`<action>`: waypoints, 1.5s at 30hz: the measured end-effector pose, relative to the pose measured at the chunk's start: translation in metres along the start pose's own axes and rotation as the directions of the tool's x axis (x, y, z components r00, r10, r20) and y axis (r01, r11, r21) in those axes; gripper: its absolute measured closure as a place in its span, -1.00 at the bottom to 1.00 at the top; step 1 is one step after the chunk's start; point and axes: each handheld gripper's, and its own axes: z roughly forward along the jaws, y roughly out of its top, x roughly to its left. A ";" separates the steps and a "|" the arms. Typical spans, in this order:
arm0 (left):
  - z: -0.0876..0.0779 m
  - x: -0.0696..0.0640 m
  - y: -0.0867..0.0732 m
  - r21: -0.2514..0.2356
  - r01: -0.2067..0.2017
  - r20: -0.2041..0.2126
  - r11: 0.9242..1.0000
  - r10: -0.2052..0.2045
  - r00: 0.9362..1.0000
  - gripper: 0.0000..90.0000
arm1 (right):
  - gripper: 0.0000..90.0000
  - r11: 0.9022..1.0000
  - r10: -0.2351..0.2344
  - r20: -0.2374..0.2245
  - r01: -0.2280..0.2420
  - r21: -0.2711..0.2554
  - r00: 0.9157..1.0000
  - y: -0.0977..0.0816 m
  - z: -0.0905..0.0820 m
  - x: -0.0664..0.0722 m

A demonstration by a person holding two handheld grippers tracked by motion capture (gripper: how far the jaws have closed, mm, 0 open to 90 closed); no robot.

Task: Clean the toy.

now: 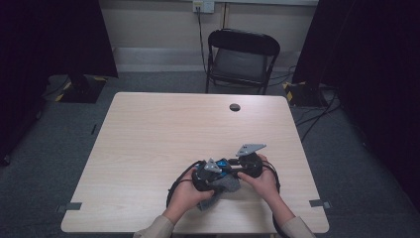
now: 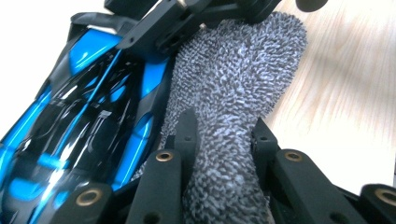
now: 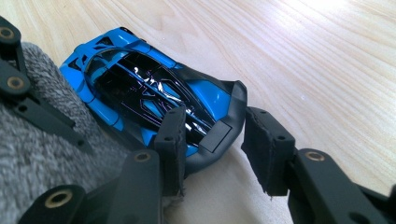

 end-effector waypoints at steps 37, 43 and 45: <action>-0.053 0.018 -0.047 0.004 0.039 -0.072 0.999 -0.039 0.997 0.59 | 0.32 1.000 -0.004 0.001 0.004 0.001 1.000 0.001 0.000 0.001; -0.058 0.018 -0.050 0.013 0.037 -0.079 0.999 -0.035 0.996 0.59 | 0.32 1.000 -0.004 0.001 0.004 0.001 1.000 0.001 0.001 0.001; -0.059 0.018 -0.051 0.010 0.037 -0.082 0.999 -0.036 0.996 0.59 | 0.32 1.000 -0.004 0.001 0.004 0.001 1.000 0.001 0.001 0.001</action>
